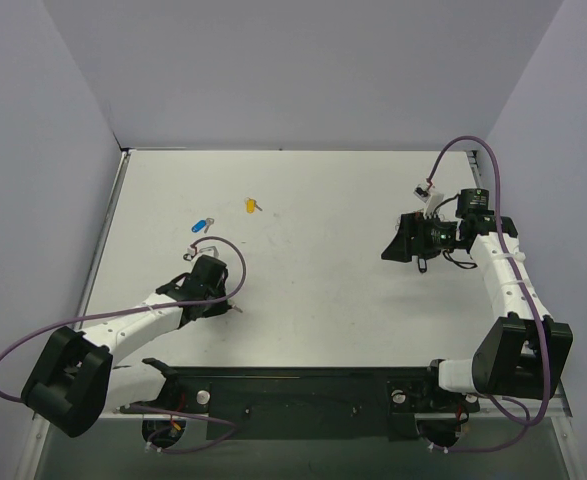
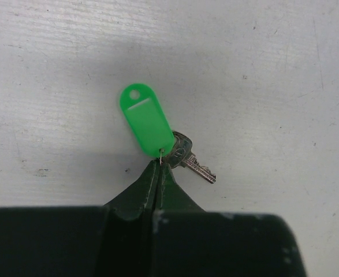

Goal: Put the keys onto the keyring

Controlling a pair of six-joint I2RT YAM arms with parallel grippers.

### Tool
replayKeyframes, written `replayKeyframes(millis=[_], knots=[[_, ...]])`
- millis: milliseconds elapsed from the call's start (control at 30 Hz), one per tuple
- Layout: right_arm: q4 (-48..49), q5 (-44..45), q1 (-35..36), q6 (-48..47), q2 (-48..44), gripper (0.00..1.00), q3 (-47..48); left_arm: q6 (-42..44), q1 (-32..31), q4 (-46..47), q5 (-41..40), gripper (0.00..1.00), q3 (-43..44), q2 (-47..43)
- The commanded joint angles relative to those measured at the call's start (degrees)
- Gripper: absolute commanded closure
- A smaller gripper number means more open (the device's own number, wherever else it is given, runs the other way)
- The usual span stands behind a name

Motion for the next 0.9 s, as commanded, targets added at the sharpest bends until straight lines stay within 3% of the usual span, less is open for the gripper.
replayKeyframes(millis=[0, 500, 867], knots=[[-1.7, -2.0, 0.2, -1.0, -0.8, 0.23, 0.1, 0.8, 0.1, 1.2, 0.4, 1.0, 1.8, -0.6], [-1.8, -2.2, 0.3, -1.1, -0.6, 0.23, 0.2, 4.6, -1.6, 0.6, 1.8, 1.0, 3.3, -4.0], [-2.6, -2.3, 0.3, -2.3, -0.6, 0.23, 0.2, 16.5, -9.0, 2.7, 4.5, 1.0, 7.6, -5.4]])
